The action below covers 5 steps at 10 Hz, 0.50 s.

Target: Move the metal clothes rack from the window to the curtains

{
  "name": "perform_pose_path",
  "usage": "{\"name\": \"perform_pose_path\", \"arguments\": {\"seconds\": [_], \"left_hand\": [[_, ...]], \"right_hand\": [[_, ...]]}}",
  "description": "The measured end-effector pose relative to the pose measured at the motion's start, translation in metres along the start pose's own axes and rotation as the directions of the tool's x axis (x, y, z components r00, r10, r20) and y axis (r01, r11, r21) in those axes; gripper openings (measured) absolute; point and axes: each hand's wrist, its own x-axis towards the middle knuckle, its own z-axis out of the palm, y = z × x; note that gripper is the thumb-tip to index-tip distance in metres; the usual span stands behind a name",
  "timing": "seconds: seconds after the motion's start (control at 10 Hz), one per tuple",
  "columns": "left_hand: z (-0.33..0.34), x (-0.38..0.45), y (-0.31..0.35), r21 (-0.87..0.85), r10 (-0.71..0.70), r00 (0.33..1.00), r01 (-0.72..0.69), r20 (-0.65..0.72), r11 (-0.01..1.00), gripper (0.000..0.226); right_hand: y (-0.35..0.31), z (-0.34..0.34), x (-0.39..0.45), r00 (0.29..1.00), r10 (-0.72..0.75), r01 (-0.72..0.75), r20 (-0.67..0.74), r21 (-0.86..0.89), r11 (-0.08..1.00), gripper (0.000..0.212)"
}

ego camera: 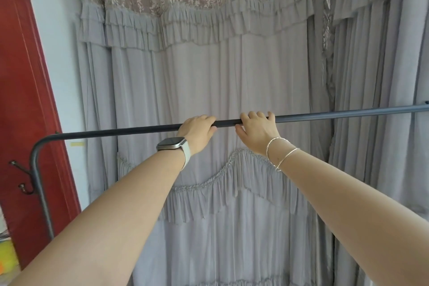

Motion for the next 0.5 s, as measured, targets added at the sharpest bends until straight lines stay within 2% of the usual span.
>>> {"name": "perform_pose_path", "arguments": {"seconds": [0.1,0.2,0.3,0.4,0.5], "left_hand": [[-0.01,-0.001,-0.004,-0.032,-0.032,0.999,0.032,0.015,0.999,0.034],[-0.021,0.0,-0.006,-0.04,-0.074,0.997,0.073,-0.031,0.997,0.034],[-0.027,0.0,0.0,-0.056,-0.123,0.992,0.124,0.016,0.991,0.032],[-0.033,-0.005,0.012,-0.06,-0.127,0.992,0.127,0.008,0.99,0.028],[-0.043,-0.017,0.02,-0.12,-0.147,0.989,0.144,-0.017,0.982,0.029]], "right_hand": [[0.0,-0.004,0.0,0.997,-0.072,0.072,-0.017,-0.004,0.997,0.032],[0.0,-0.008,0.004,0.992,-0.121,0.121,-0.037,0.018,0.992,0.028],[-0.004,-0.017,0.004,0.997,-0.074,0.072,0.009,0.094,0.993,0.034],[-0.008,-0.027,-0.002,0.997,-0.061,0.065,-0.039,0.124,0.99,0.038],[-0.009,-0.043,-0.01,0.999,-0.005,0.013,-0.032,0.263,0.965,0.042]]}}
